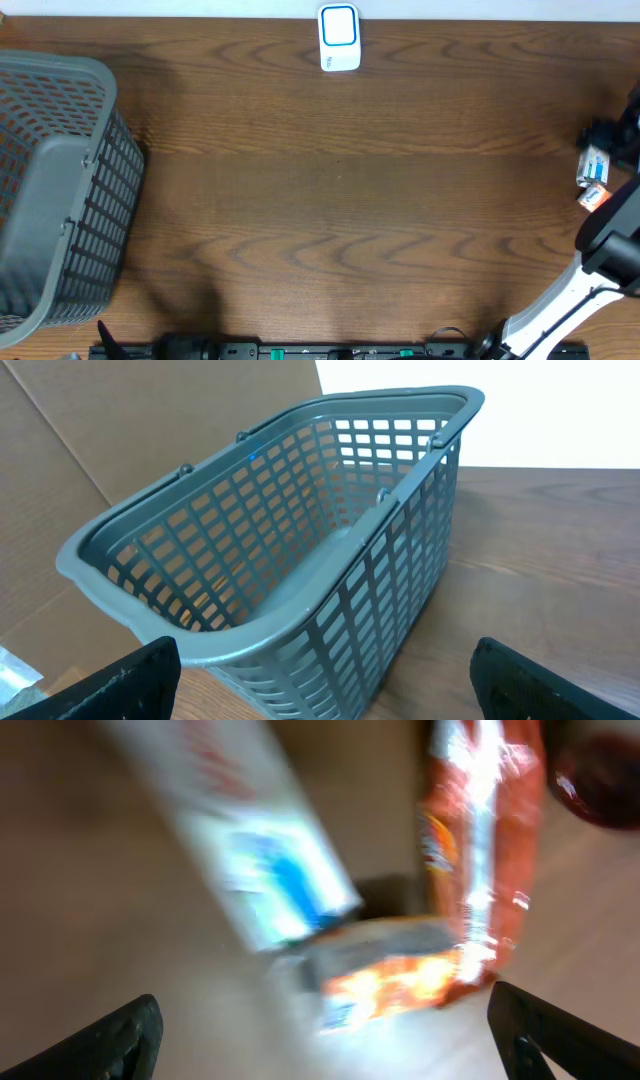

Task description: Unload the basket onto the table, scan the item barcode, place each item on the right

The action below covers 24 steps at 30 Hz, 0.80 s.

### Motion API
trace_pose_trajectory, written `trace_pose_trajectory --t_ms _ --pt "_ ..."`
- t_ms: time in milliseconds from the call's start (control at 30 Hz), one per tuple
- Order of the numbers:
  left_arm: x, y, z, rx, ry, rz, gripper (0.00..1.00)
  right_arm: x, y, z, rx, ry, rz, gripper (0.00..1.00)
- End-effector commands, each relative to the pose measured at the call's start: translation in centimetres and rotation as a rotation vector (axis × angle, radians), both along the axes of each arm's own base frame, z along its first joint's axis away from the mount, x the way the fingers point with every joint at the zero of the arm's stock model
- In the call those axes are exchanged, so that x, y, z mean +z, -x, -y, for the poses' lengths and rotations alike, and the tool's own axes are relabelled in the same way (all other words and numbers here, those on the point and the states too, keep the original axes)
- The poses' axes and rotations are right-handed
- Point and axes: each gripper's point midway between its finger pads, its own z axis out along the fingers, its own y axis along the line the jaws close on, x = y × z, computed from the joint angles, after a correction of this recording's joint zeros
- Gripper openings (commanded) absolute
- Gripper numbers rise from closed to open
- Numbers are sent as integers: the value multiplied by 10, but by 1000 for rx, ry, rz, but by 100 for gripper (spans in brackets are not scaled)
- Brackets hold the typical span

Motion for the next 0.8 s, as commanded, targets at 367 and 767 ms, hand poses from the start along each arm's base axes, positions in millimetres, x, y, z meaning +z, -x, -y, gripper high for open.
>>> trace_pose_trajectory --t_ms 367,767 --pt "0 2 -1 11 0 3 93 351 2 -215 424 -277 1047 99" --pt "0 2 -1 11 0 3 93 437 52 -225 375 -222 1332 99"
